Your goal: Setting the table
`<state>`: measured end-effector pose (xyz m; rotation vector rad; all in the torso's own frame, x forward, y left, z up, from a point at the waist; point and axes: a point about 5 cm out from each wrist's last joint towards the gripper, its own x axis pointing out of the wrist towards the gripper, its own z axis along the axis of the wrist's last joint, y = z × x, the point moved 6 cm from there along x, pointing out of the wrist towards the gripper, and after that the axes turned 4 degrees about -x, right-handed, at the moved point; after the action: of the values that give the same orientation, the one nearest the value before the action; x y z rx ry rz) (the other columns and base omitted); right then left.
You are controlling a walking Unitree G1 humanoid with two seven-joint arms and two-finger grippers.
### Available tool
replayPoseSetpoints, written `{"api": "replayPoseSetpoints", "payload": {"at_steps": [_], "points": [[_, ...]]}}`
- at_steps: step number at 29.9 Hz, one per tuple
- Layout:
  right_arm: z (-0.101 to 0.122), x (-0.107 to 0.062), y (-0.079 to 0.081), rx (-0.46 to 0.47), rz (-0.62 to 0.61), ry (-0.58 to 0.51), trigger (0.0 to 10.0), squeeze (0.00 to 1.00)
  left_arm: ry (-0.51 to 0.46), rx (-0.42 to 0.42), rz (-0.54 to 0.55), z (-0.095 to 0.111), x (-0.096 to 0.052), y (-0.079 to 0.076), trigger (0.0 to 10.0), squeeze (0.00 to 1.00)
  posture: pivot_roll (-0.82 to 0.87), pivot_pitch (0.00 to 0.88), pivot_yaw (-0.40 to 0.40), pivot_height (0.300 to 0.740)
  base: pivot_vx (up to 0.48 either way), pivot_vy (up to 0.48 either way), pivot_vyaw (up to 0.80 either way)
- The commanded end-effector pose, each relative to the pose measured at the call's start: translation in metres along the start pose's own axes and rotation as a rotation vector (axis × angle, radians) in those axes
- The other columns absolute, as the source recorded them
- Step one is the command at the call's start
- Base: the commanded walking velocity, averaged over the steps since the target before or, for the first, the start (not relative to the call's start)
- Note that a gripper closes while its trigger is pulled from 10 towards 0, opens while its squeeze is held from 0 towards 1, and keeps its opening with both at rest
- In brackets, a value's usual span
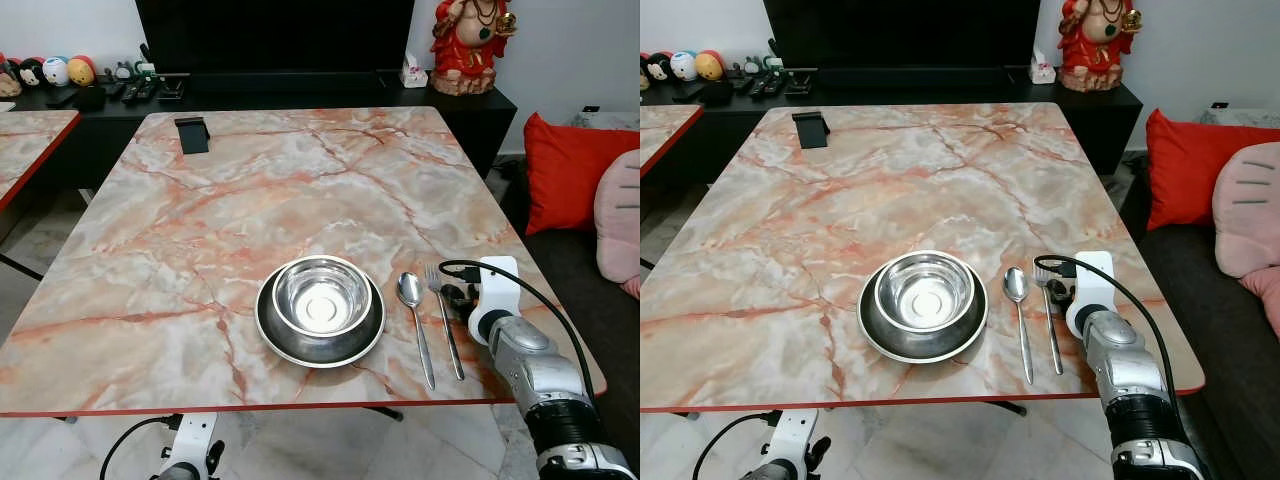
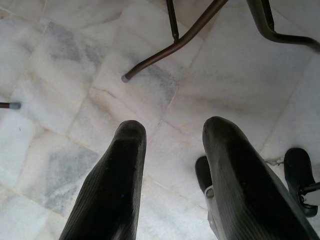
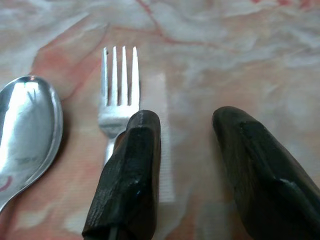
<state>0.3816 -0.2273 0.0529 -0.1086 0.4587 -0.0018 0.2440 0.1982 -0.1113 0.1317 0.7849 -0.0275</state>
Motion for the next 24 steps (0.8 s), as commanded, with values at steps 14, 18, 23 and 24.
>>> {"api": "replayPoseSetpoints", "payload": {"at_steps": [14,18,23,24], "points": [[0.051,-0.019,-0.031,-0.013,-0.208,-0.307,10.0,0.0,0.01,0.005,0.004,-0.003,-0.001,0.002,10.0,0.0,-0.04,0.0,-0.007,0.74,0.0,0.0,0.0],[0.08,-0.052,-0.034,0.027,-0.292,-0.579,10.0,0.0,0.011,0.002,0.002,-0.005,-0.002,0.003,10.0,0.0,-0.04,0.0,-0.006,0.74,0.0,0.0,0.0],[0.086,-0.075,-0.029,-0.006,-0.325,-0.697,10.0,0.0,0.017,0.007,0.001,-0.008,-0.003,0.005,10.0,0.0,-0.04,0.0,0.004,0.74,0.0,0.0,0.0],[0.087,-0.08,-0.026,-0.006,-0.319,-0.725,10.0,0.0,0.019,0.009,0.001,-0.008,-0.003,0.006,10.0,0.0,-0.04,0.0,0.005,0.74,0.0,0.0,0.0]]}}
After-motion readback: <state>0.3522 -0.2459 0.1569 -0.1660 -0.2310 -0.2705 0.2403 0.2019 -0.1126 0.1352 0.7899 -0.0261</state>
